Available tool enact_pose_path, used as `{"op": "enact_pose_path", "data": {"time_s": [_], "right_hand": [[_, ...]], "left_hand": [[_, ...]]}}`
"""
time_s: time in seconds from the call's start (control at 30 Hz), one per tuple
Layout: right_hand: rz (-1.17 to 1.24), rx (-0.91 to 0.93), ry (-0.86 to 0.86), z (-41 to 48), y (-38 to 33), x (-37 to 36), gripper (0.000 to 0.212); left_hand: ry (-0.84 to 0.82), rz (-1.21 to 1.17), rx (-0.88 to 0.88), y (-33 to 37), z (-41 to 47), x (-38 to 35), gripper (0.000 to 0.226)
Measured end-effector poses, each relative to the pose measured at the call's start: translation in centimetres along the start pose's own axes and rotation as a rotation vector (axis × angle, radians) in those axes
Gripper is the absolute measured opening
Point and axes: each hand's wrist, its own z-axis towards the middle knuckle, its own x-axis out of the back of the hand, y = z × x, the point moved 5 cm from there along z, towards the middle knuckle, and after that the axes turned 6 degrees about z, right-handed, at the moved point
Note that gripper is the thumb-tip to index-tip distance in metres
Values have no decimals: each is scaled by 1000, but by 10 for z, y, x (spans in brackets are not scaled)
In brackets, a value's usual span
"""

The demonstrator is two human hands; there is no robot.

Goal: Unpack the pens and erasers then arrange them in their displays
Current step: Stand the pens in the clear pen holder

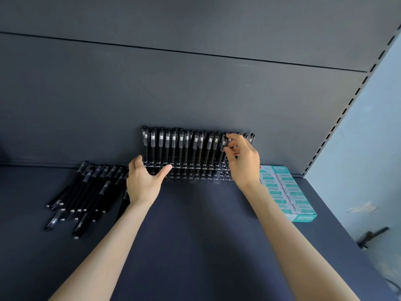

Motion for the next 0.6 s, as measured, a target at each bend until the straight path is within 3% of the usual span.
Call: {"op": "enact_pose_path", "data": {"time_s": [0.17, 0.33, 0.6], "right_hand": [[15, 30, -13, -6, -10, 8, 28], [33, 89, -7, -21, -31, 9, 14], [104, 83, -208, -56, -83, -50, 11]], "left_hand": [[-36, 11, -11, 5, -4, 8, 82], [27, 75, -111, 6, -15, 33, 50], [87, 134, -206, -32, -23, 91, 18]]}}
